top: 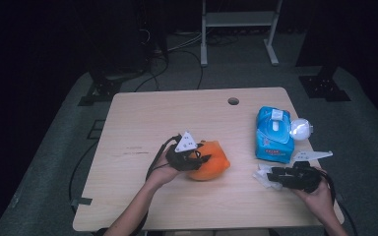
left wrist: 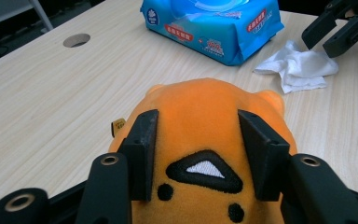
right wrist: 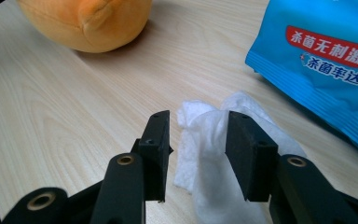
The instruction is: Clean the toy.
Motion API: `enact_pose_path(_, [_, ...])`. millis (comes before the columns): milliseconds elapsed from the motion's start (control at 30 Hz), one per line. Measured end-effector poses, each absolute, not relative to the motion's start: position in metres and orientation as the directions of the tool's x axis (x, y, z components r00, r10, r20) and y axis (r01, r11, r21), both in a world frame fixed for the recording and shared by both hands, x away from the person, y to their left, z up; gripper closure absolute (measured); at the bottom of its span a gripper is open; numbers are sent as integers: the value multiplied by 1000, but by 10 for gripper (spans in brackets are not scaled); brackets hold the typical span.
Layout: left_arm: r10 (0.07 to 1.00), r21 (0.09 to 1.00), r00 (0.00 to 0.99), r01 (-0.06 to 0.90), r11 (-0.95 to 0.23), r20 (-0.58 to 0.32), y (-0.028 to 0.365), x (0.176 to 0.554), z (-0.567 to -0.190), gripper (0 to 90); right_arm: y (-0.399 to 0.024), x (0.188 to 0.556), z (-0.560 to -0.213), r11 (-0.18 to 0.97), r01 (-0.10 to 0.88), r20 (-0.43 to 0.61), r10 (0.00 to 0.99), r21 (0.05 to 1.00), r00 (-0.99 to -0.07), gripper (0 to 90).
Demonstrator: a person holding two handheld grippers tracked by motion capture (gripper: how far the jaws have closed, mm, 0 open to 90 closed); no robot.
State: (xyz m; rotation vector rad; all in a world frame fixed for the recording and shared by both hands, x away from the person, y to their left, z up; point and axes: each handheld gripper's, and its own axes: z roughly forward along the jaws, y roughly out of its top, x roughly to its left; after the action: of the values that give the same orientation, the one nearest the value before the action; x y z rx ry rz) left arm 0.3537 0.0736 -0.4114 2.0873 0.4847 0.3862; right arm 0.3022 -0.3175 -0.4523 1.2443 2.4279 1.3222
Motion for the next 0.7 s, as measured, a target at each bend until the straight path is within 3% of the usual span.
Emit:
enact_pose_path(233, [480,852,874,196,-486,72,78,353,-408,391,-316,302,-450,276,591,269,694,758,-668,556])
enact_pose_path(700, [499,881,866,209,-424,35,101,338,-393,277,-313,301,-447,267,583,265,696,767,-668,511])
